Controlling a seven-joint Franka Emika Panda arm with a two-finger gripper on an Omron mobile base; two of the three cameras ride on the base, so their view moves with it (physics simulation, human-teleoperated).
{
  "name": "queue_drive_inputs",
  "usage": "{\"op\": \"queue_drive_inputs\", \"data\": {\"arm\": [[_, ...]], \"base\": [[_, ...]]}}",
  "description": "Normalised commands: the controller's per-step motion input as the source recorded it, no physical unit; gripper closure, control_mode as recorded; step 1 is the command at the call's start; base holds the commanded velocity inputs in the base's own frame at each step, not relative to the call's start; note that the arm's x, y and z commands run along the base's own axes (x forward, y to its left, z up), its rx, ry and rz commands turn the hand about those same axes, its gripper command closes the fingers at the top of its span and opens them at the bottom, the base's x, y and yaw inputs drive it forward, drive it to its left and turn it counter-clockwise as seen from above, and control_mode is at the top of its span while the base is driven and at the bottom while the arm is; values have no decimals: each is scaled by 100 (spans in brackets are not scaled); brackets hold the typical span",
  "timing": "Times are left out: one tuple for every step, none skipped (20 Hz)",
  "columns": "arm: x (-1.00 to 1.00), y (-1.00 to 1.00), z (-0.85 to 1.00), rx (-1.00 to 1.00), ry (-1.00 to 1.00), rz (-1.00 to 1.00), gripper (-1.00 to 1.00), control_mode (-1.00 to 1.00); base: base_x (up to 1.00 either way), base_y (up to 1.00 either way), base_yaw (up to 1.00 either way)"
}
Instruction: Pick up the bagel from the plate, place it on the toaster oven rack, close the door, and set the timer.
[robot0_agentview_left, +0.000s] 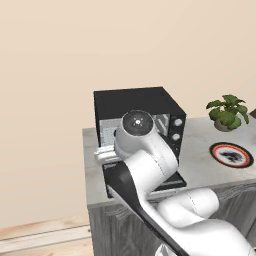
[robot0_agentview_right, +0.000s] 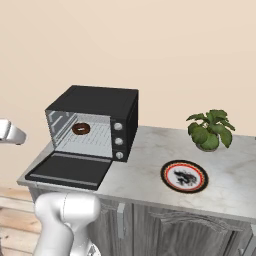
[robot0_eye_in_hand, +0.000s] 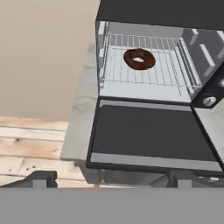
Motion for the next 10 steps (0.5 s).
{"op": "queue_drive_inputs", "data": {"arm": [[-47, 36, 65, -27, 18, 10, -100, -100], [-54, 23, 34, -26, 21, 9, -100, -100], [-57, 18, 13, -25, 23, 9, -100, -100], [-49, 13, 0, -24, 28, 9, -100, -100], [-50, 14, 0, -26, 25, 9, -100, -100], [-56, 5, -8, -29, 15, 8, -100, -100], [-56, 0, -23, -30, 8, 7, -100, -100], [-56, 1, -37, -31, 1, 5, -100, -100], [-56, 0, -45, -29, 0, 5, -100, -100], [-52, 0, -49, -29, 0, 4, -100, -100]], "base": [[0, 0, 0], [0, 0, 0], [0, 0, 0], [0, 0, 0], [0, 0, 0], [0, 0, 0], [0, 0, 0], [0, 0, 0], [0, 0, 0], [0, 0, 0]]}}
